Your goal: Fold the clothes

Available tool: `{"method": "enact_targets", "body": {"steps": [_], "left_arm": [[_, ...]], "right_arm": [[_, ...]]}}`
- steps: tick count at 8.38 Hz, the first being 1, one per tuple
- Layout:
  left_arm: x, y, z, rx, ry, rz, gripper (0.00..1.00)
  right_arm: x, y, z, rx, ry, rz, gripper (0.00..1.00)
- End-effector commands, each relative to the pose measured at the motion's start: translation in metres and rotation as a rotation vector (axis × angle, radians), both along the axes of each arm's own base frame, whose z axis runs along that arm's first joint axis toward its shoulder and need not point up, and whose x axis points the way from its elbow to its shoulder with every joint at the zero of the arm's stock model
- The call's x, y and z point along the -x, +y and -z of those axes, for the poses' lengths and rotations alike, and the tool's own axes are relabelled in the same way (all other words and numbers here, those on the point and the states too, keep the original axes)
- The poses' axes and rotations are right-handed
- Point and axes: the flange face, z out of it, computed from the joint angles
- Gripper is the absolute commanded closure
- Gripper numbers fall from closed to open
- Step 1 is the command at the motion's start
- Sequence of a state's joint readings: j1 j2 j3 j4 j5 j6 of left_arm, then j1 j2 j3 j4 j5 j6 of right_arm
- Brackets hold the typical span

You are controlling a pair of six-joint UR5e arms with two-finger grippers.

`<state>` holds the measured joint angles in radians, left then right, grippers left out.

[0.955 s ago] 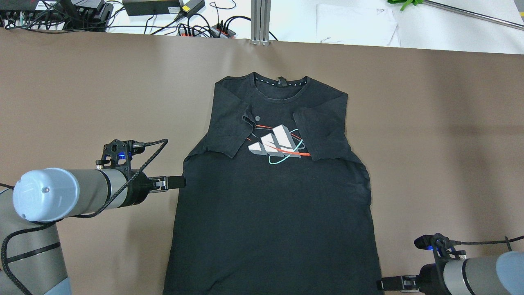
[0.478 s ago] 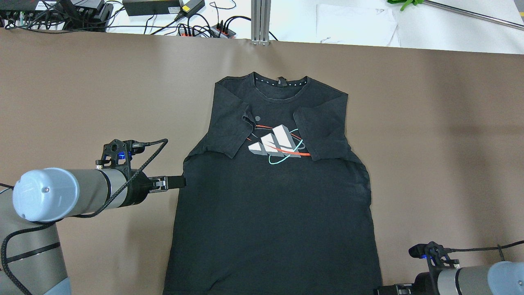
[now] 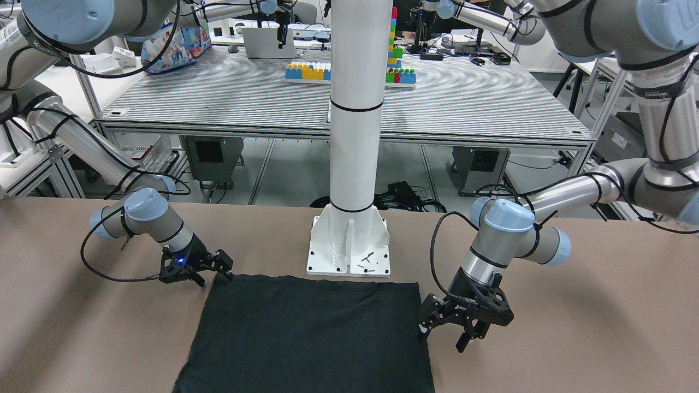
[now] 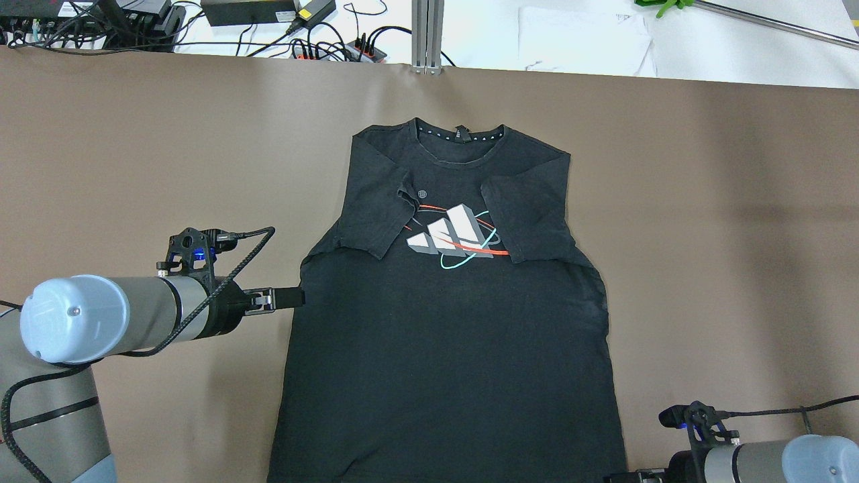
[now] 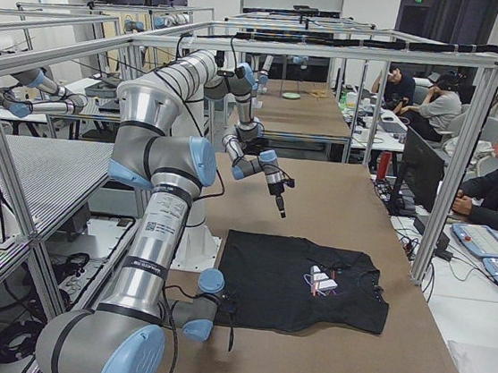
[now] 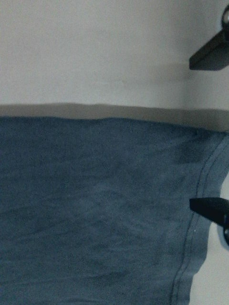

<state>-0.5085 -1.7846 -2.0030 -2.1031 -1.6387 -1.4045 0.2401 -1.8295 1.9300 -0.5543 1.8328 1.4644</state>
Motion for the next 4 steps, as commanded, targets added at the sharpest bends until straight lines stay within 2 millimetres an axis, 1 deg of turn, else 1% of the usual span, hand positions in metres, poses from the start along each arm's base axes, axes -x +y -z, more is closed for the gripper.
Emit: {"method": "enact_targets", "body": {"steps": [1,2,3,4], "left_arm": [[0.000,0.000,0.001,-0.002,0.001,-0.001,0.00],[-0.001,0.001,0.001,-0.002,0.001,-0.002,0.00],[-0.003,0.003,0.002,-0.003,0.003,-0.007,0.00],[-0.004,0.003,0.003,-0.004,0.005,-0.008,0.00]], "right_arm": [[0.010,0.008,0.004,0.012,-0.007,-0.024,0.25],[0.014,0.013,0.003,0.036,-0.001,-0.044,0.60],[0.018,0.018,0.002,0.026,0.003,-0.062,0.89],[0.019,0.018,0.002,0.019,0.004,-0.071,1.00]]}}
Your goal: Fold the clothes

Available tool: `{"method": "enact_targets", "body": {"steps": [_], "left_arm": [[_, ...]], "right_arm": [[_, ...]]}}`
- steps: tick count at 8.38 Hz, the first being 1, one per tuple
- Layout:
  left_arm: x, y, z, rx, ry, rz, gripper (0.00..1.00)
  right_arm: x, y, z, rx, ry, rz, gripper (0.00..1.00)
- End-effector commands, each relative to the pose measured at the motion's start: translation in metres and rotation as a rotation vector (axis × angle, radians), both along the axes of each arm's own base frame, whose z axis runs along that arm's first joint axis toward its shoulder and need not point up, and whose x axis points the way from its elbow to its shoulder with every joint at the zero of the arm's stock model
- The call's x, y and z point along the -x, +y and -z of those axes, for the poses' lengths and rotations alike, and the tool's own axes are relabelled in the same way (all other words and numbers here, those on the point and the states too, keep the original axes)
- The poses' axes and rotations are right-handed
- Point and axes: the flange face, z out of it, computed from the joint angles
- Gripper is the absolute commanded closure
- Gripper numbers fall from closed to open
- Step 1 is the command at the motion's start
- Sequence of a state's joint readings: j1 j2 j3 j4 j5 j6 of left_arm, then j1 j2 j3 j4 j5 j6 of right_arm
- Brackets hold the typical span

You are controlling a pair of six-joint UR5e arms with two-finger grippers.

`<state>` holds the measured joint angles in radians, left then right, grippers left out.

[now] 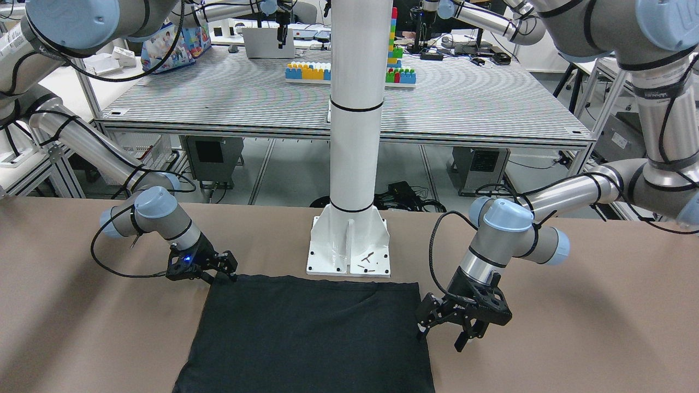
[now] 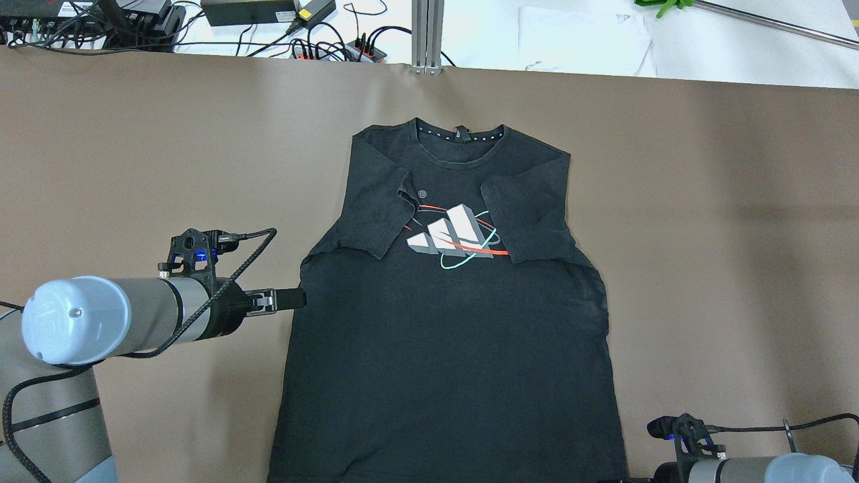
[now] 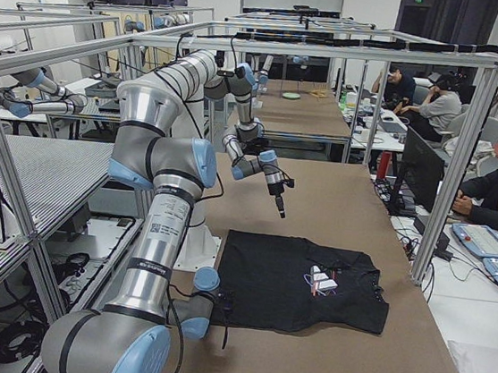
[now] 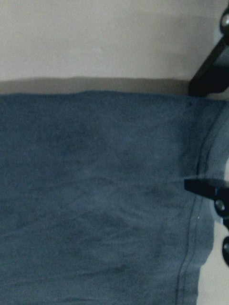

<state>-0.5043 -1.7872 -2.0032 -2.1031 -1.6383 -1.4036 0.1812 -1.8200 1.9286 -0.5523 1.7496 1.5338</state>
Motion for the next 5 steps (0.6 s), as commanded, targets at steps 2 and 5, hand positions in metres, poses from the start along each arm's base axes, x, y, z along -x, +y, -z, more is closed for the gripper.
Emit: {"method": "enact_targets", "body": {"steps": [2,5], "left_arm": [[-0.002,0.002,0.004,-0.004,0.007,-0.004,0.00],[0.000,0.014,0.013,-0.013,0.026,-0.022,0.00]], "right_arm": [[-0.004,0.005,-0.004,-0.009,-0.006,-0.027,1.00],[-0.023,0.009,-0.012,-0.015,-0.047,-0.027,1.00]]}}
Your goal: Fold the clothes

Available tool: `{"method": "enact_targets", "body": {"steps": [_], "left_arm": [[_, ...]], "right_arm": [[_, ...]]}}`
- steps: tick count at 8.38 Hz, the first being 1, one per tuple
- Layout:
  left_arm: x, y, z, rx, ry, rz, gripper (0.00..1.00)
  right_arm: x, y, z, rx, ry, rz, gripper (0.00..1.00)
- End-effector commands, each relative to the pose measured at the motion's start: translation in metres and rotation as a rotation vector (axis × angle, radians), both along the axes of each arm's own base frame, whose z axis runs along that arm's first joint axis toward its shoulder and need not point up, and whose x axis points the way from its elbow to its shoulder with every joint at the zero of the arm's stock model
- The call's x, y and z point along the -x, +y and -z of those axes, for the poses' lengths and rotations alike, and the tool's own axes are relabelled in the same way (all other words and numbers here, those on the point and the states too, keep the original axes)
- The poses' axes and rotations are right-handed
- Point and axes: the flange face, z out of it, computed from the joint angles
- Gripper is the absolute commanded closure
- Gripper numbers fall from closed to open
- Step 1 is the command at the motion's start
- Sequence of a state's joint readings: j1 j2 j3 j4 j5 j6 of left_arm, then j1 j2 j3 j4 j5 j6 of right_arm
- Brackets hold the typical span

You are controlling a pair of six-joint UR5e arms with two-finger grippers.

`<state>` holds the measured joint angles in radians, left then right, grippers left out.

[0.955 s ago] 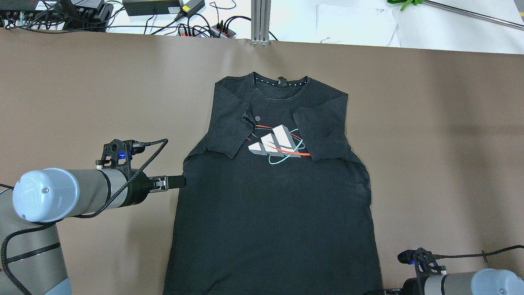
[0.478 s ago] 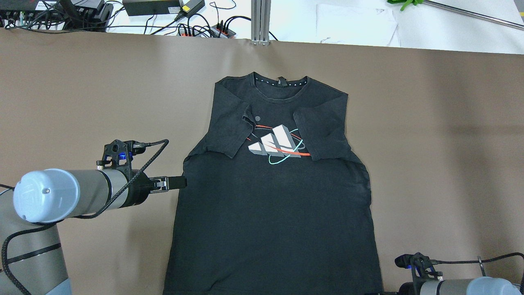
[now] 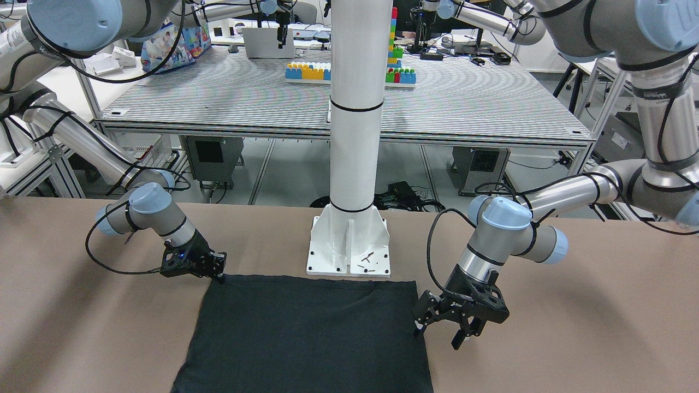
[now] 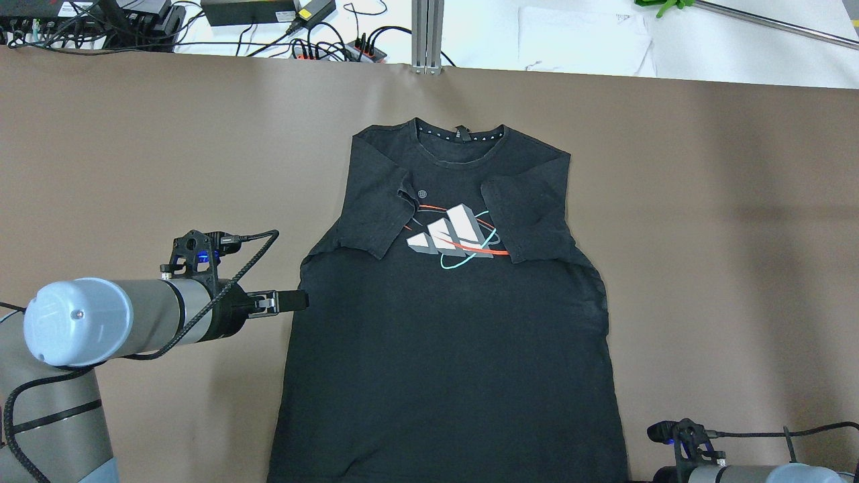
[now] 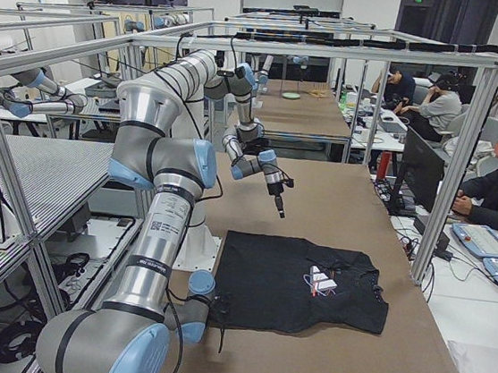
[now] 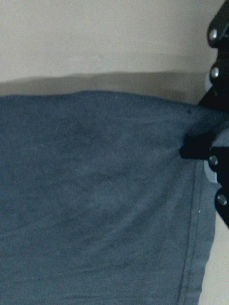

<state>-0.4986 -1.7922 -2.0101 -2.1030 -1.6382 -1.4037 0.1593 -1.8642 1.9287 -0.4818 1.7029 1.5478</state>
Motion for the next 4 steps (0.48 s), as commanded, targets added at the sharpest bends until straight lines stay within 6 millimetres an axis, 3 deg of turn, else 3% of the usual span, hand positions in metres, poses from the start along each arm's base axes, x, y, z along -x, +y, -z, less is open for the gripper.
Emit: {"method": "enact_targets", "body": {"steps": [1,4], "left_arm": [[-0.001,0.017,0.010,-0.012,0.020,-0.021,0.00],[-0.004,0.034,0.000,0.012,0.020,-0.039,0.00]], "right_arm": [[-0.010,0.001,-0.003,-0.006,-0.025,-0.006,1.00],[-0.012,0.001,0.004,-0.013,-0.058,-0.012,1.00]]}}
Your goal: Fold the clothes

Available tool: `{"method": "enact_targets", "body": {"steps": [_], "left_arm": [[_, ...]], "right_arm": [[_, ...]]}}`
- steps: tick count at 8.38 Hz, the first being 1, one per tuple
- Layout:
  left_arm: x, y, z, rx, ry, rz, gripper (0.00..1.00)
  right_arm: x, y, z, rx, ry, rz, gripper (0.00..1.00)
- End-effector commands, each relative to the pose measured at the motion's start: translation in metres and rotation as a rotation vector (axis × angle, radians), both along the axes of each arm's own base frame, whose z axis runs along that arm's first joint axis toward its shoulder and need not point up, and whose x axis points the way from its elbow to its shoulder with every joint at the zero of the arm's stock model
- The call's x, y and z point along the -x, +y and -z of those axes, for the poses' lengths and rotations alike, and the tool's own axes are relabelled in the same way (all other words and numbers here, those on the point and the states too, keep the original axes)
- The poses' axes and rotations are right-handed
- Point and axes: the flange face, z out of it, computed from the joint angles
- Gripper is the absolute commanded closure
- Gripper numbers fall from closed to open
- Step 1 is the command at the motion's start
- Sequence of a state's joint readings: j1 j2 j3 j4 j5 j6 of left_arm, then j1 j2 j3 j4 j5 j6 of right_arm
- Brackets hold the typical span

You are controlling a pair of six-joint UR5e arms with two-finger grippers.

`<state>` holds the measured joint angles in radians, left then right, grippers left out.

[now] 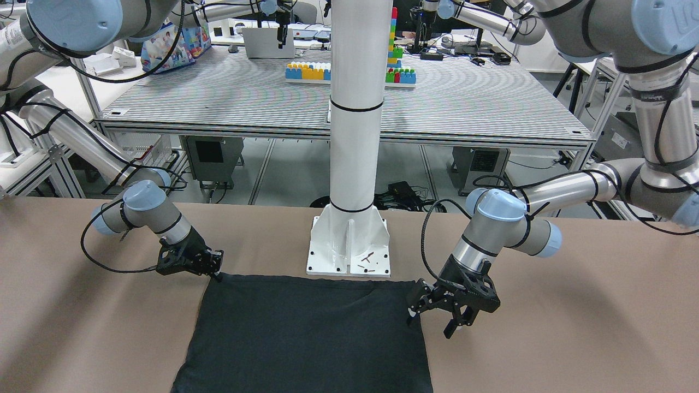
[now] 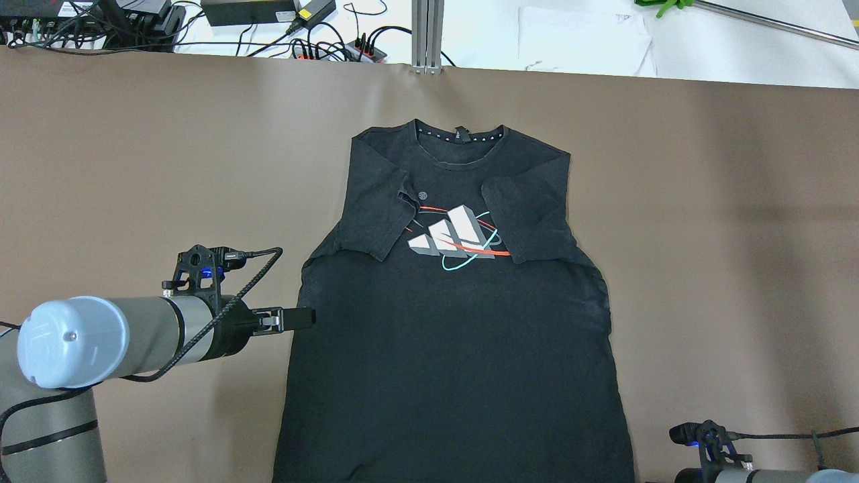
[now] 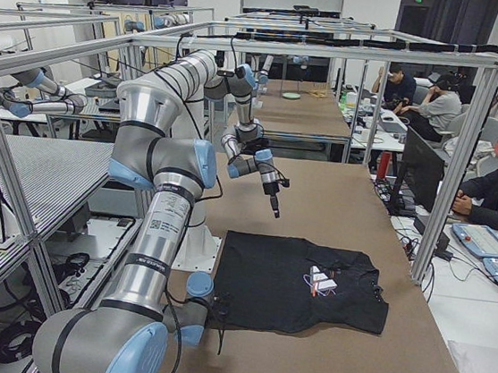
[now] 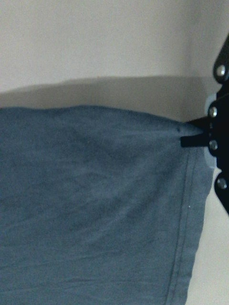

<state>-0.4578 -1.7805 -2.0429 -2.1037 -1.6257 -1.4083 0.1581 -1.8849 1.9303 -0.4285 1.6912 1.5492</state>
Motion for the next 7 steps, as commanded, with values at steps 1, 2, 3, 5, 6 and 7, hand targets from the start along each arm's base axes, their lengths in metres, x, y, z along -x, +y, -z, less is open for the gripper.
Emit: {"method": "enact_targets", "body": {"steps": [1,2,3,5,6,7], "left_arm": [[0.007,0.037,-0.002,0.040,0.029,-0.038,0.00],[0.012,0.065,-0.002,0.072,0.047,-0.069,0.00],[-0.009,0.097,-0.008,0.080,0.039,-0.049,0.00],[-0.045,0.158,-0.010,0.086,0.047,-0.030,0.00],[-0.052,0.173,-0.011,0.100,0.059,-0.039,0.00],[-0.064,0.188,-0.018,0.091,0.058,-0.033,0.00]], "right_arm": [[-0.004,0.000,0.008,-0.010,-0.058,-0.004,1.00],[-0.007,0.000,0.011,-0.012,-0.081,-0.004,1.00],[-0.008,0.000,0.014,-0.007,-0.103,-0.009,1.00],[-0.012,-0.002,0.016,-0.008,-0.123,-0.017,1.00],[-0.013,-0.004,0.016,-0.012,-0.122,-0.030,1.00],[-0.013,-0.004,0.016,-0.015,-0.123,-0.038,1.00]]}}
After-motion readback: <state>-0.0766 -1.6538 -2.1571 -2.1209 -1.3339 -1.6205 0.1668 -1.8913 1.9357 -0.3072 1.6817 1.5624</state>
